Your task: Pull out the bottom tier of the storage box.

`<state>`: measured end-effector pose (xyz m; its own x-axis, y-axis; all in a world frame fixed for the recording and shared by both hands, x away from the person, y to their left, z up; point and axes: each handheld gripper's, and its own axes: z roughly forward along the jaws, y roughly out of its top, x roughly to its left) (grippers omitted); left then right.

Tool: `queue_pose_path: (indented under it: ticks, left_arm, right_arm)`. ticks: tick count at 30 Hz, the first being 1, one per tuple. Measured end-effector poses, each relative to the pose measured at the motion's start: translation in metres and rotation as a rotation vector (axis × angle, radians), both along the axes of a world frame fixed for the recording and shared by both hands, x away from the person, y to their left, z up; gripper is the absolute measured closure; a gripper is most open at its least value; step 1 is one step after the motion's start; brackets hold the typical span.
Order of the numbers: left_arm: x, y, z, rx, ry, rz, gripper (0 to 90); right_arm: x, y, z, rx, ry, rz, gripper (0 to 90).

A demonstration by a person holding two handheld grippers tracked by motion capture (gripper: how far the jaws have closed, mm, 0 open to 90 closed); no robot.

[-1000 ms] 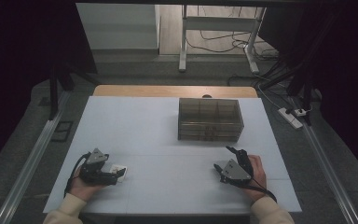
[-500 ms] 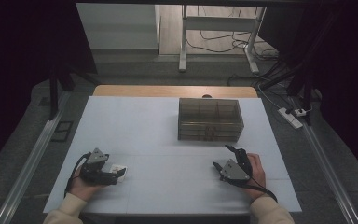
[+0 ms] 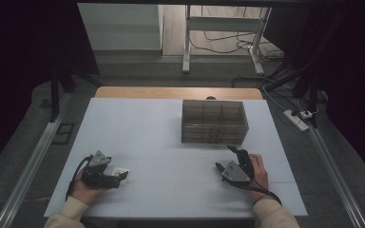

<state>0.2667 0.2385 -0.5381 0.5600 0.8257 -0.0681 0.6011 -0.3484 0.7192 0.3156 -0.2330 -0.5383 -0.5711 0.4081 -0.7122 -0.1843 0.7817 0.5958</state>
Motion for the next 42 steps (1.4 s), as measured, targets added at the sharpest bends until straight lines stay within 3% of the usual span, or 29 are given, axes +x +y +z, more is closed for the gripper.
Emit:
queue_pose_path:
  ticks: [5, 17, 42]
  left_arm:
    - [0.000, 0.000, 0.000, 0.000, -0.001, 0.005, 9.2]
    - [0.000, 0.000, 0.000, 0.003, -0.001, 0.001, 9.2]
    - [0.000, 0.000, -0.001, 0.007, -0.002, 0.002, 9.3]
  right_arm:
    - [0.001, 0.003, -0.001, -0.007, -0.007, 0.004, 22.3]
    - [0.005, 0.008, -0.004, -0.025, -0.071, 0.035, 23.7]
    - [0.015, 0.011, -0.010, -0.056, -0.090, 0.031, 24.4]
